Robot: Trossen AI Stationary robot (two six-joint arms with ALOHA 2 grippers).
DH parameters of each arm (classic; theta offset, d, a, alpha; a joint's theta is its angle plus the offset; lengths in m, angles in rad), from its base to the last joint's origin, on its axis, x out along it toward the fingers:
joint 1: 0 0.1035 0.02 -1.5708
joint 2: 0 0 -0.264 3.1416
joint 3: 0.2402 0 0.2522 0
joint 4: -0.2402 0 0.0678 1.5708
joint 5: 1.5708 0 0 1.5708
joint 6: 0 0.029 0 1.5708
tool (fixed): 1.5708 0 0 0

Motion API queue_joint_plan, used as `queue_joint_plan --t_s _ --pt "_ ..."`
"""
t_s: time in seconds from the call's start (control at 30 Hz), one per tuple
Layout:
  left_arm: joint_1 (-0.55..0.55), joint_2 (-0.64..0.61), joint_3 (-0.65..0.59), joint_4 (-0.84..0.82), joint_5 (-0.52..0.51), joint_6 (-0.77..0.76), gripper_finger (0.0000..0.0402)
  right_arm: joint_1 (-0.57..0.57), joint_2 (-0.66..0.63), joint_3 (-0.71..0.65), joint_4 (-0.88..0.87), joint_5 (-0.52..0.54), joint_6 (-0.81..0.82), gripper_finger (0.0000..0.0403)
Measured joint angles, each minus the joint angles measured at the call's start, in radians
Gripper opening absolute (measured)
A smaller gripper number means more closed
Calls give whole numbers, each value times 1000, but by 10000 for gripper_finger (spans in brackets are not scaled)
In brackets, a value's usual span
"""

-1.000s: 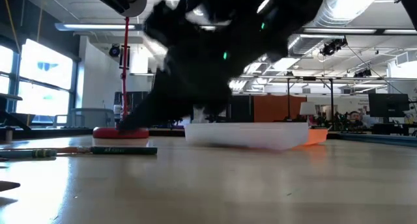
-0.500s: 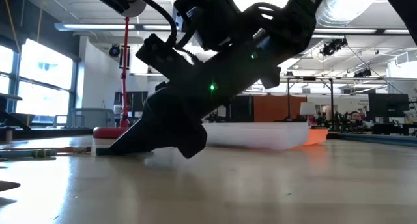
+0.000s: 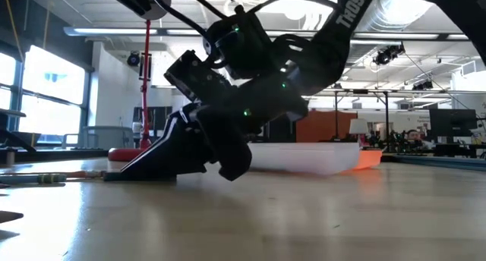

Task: Pick & place school supplies into a supply box
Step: Put the green crayon into the supply box

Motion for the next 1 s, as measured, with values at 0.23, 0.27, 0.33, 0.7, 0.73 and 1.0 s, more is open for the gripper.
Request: queue_joint_plan --t_s 0.23,0.27,0.33,0.7,0.73,1.0 --pt "0 0 0 0 0 0 166 -1 -2 -2 3 37 12 8" --pt "0 0 0 -1 0 0 166 1 -15 -2 4 33 22 8" --pt "0 0 0 -2 0 0 166 6 -43 -4 0 20 41 15" --pt "0 0 0 -6 4 0 166 15 -338 -6 -337 161 3 6" --pt "0 0 0 -6 5 0 166 15 -364 -6 -392 209 -6 8" --pt "0 0 0 -5 5 0 166 14 -537 -5 -940 695 115 17"
